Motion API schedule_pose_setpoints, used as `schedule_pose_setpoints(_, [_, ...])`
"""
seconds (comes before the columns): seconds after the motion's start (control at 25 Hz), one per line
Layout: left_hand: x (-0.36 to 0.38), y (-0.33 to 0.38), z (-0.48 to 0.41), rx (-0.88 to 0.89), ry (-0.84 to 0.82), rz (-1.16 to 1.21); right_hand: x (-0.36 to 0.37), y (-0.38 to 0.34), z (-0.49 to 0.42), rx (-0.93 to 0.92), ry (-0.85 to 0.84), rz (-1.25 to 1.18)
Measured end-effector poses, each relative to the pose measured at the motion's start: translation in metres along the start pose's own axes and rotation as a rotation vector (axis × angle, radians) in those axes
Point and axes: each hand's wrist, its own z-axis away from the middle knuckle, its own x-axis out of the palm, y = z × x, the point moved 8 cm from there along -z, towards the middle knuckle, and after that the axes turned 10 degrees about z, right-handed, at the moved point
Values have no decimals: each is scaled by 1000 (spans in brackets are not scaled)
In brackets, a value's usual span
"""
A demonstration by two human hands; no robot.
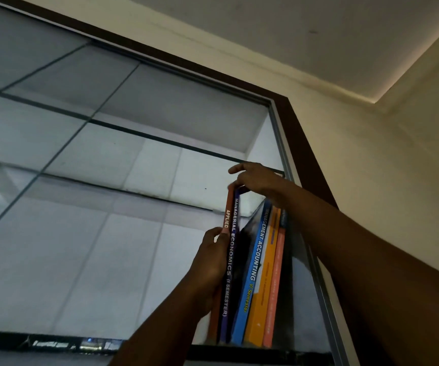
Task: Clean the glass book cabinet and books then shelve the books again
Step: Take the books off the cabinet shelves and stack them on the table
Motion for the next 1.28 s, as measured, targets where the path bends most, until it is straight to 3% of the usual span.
schedule_pose_setpoints(0.16, [-12, 2, -3, 44, 84, -77, 20, -4, -6, 113, -155, -499])
schedule_pose_setpoints(0.28, [-16, 1, -1, 63, 124, -144, 16, -6, -3, 55, -294, -502])
schedule_pose_setpoints(0.36, [-18, 0, -2, 77, 137, -170, 3, -2, -1, -19, -362, -206])
schedule_pose_setpoints(0.52, [-18, 0, -5, 113, 136, -191, -14, 29, -13, 85, -445, 636])
schedule_pose_setpoints(0.64, [-17, 0, -5, 113, 146, -198, -9, 35, -17, 90, -471, 857])
schedule_pose_setpoints(0.72, [-18, 0, -4, 108, 150, -190, -9, 32, -15, 147, -442, 745])
schedule_pose_setpoints(0.84, [-19, 1, -4, 115, 160, -159, -11, 19, -6, 160, -340, 395])
schedule_pose_setpoints(0.96, [-24, 3, -3, 127, 196, -155, 1, 11, 10, 128, -119, -80])
schedule_pose_setpoints(1.08, [-28, 1, 0, 100, 224, -123, 28, 31, 38, 250, 152, -329])
schedule_pose_setpoints(1.16, [-29, 3, 3, 82, 242, -128, 45, 41, 54, 368, 169, -468])
schedule_pose_setpoints(1.28, [-36, 9, 12, 65, 315, -220, 52, 31, 75, 494, 26, -659])
